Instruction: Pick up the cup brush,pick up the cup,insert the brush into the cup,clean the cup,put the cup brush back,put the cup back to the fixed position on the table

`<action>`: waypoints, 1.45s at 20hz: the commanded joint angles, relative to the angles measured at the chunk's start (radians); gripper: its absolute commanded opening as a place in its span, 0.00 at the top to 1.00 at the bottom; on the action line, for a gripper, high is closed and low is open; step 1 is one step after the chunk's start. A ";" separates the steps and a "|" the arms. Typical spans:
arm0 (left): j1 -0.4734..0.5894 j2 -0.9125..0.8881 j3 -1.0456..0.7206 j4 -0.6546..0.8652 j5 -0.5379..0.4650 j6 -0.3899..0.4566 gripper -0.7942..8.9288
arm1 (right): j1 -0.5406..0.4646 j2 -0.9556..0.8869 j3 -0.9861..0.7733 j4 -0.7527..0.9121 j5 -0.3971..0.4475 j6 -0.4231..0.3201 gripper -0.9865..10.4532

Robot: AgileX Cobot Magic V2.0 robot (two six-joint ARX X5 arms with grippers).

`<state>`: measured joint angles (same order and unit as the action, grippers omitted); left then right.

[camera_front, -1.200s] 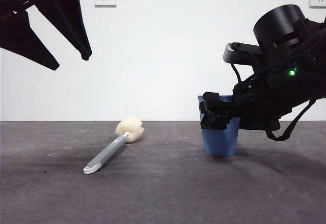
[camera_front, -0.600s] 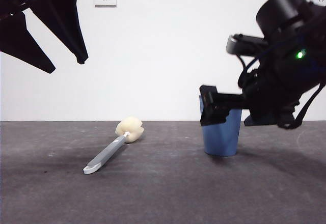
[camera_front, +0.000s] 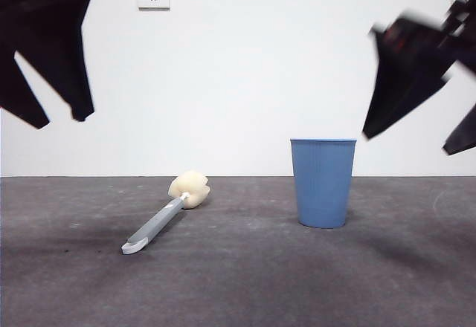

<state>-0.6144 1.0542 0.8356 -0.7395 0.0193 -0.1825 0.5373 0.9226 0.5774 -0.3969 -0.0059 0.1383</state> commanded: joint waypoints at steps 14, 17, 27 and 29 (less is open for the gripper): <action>-0.002 -0.003 -0.010 -0.047 0.277 0.052 0.79 | 0.088 -0.217 0.230 -0.477 -0.153 0.088 0.82; -0.002 -0.003 -0.010 -0.046 0.277 0.053 0.93 | 0.088 -0.216 0.230 -0.490 -0.153 0.080 0.92; -0.002 -0.003 -0.010 -0.039 0.270 0.053 0.92 | 0.088 -0.216 0.230 -0.496 -0.145 0.085 0.91; -0.001 -0.003 -0.010 -0.039 0.270 0.053 0.92 | 0.088 -0.216 0.230 -0.496 -0.145 0.085 0.91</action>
<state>-0.6144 1.0542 0.8356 -0.7841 0.2909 -0.1413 0.6228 0.7067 0.8051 -0.8967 -0.1543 0.2207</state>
